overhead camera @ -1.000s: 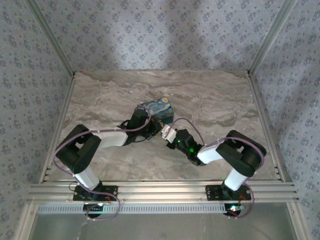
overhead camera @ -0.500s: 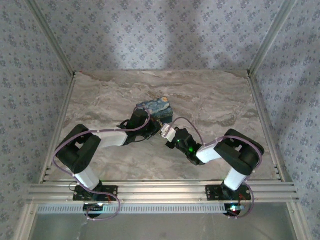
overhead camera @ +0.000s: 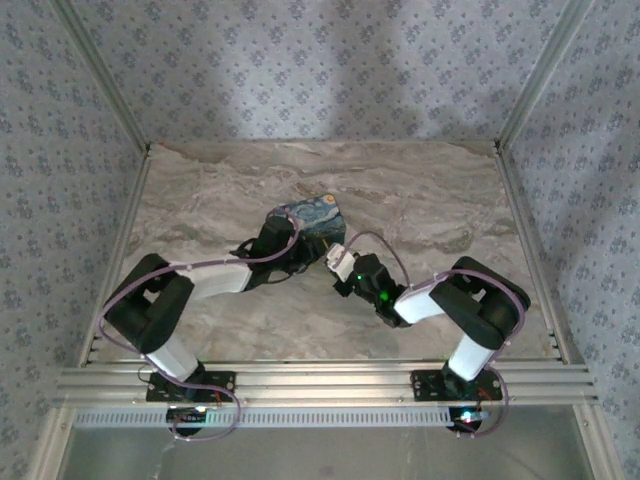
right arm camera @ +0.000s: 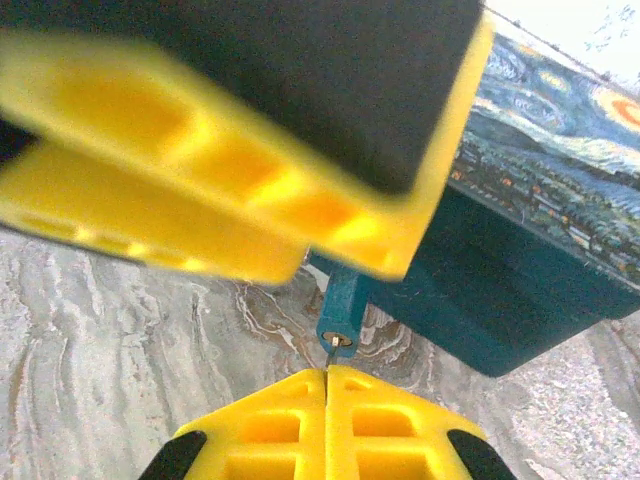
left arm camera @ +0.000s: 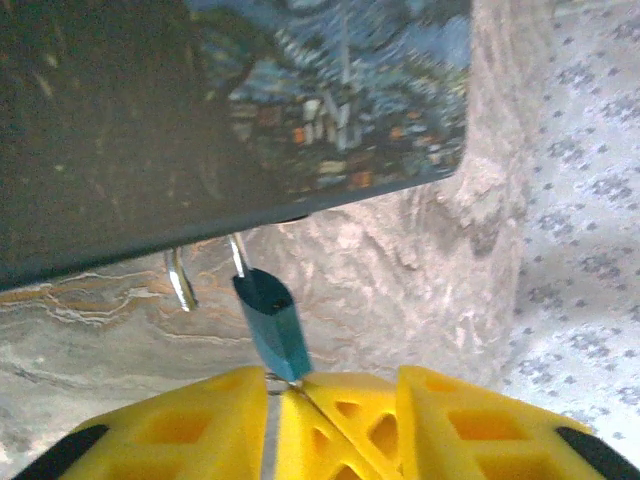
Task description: Unlock the padlock with the key
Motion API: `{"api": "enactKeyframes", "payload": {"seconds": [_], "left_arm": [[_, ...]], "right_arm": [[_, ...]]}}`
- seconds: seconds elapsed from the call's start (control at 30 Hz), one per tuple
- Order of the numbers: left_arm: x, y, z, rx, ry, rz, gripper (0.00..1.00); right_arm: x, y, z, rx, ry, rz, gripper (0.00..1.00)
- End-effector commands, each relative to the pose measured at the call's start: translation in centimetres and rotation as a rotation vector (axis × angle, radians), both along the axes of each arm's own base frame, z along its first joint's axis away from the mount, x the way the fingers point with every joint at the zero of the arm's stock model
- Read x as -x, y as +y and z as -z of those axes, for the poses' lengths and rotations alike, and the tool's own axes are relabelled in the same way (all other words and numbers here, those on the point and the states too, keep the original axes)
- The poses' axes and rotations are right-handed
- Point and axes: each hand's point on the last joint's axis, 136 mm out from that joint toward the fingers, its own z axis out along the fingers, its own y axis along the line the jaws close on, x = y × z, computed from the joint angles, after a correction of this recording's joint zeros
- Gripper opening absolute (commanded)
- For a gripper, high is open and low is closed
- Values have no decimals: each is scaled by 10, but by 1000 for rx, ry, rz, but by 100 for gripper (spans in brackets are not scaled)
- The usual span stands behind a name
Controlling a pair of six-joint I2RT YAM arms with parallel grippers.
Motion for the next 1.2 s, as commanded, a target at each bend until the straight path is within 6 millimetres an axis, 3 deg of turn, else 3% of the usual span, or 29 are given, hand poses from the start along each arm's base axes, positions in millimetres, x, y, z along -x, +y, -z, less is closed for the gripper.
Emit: {"api": "enactKeyframes", "payload": {"seconds": [0.0,0.13,0.33,0.57,0.7,0.9,1.07,1.17], "left_arm": [[-2,10,-22,-6,-53,-7,44],[-2,29,-26,-38,-64,-35,54],[-12,67,-28,-116,-78,-91,61],[-27,103,-25,-191,-91,-138,67],[-40,107,-21,-193,-89,-121,67],[-58,95,-17,-179,-93,-62,67],[-66,86,-5,-179,-73,-28,65],[-66,88,6,-198,-57,-31,63]], "right_arm": [[5,4,-6,-105,101,-20,0],[7,2,-8,-265,266,-28,0],[1,-7,-10,-508,502,24,0],[-3,-8,7,-577,651,65,0],[-5,-9,19,-606,714,90,0],[-7,-13,26,-605,724,110,1],[-7,-17,26,-595,720,121,8],[-6,-24,25,-588,711,129,17]]}}
